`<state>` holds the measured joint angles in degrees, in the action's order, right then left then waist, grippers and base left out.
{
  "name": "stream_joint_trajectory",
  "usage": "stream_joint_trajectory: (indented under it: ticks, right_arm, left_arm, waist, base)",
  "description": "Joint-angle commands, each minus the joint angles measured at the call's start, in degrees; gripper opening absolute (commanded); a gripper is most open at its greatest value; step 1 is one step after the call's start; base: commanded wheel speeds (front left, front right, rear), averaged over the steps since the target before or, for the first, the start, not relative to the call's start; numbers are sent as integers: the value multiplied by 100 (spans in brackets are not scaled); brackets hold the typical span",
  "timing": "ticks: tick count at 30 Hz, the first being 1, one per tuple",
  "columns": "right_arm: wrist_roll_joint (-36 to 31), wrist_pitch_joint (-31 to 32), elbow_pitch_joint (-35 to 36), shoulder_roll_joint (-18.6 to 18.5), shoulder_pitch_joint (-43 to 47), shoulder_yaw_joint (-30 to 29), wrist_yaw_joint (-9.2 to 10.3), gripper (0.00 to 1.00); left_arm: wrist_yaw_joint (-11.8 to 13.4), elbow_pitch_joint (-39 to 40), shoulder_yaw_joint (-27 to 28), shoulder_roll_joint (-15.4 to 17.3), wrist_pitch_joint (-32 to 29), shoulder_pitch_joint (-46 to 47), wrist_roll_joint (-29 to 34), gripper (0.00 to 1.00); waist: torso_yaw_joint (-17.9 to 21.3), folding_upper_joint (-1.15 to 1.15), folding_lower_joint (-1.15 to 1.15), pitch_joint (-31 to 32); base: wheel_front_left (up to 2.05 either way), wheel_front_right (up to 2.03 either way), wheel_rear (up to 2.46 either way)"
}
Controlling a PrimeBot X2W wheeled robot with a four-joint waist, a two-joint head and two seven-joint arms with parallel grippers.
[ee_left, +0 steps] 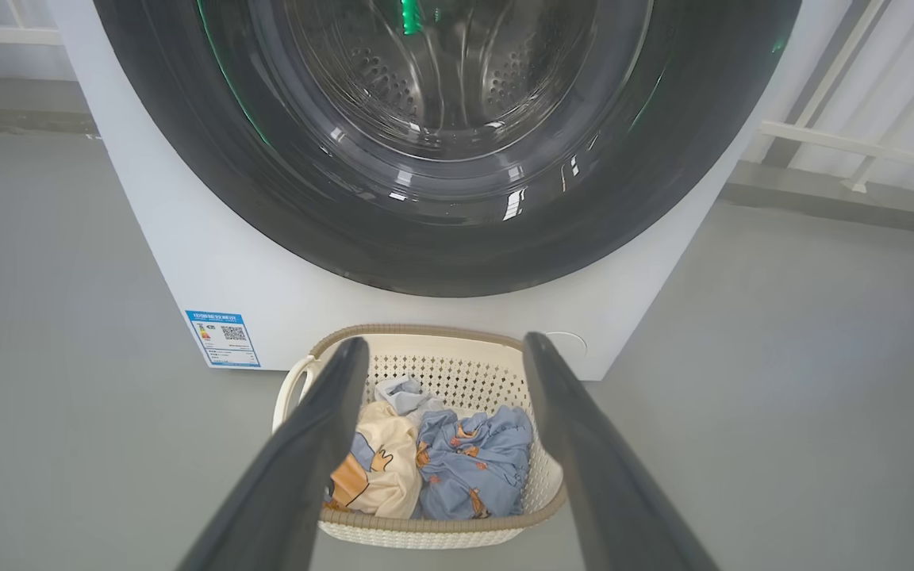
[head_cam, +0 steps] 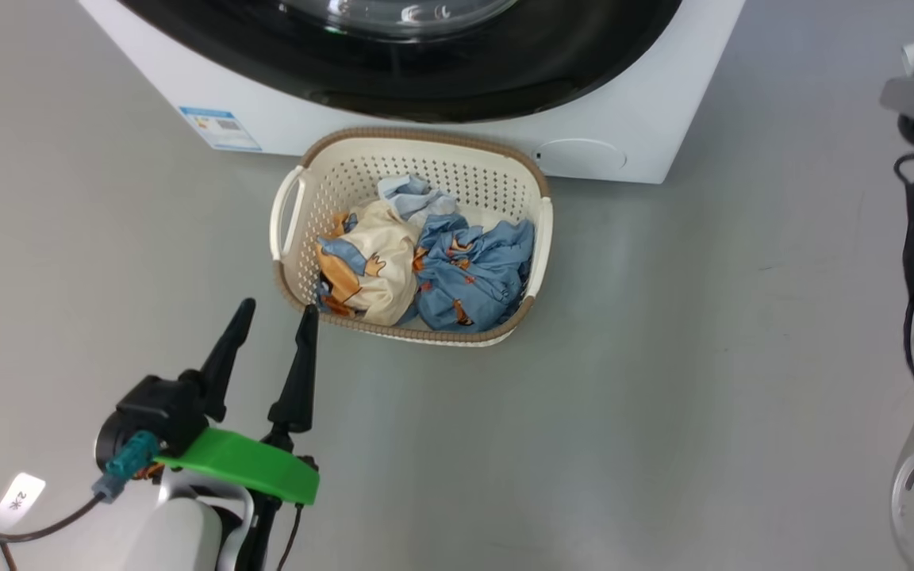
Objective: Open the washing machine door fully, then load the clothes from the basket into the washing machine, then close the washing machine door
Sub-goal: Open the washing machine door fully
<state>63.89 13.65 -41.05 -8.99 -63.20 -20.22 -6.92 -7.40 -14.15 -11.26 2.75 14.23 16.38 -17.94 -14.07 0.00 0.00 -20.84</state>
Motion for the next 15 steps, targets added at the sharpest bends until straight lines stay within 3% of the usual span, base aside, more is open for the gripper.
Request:
stream_joint_trajectory:
  ticks: [1,15]
  right_arm:
    - [-97,134,138,16,-254,153,-57,0]
    - [-664,887,-168,119,-1067,281,-57,0]
  left_arm:
    - [-9,167,162,105,77,169,-48,100]
    - [-9,296,91,47,77,385,-49,100]
  waist:
    - [-80,0,0,-89]
    - [-247,0,0,-518]
  base:
    - [0,0,0]
    - [0,0,0]
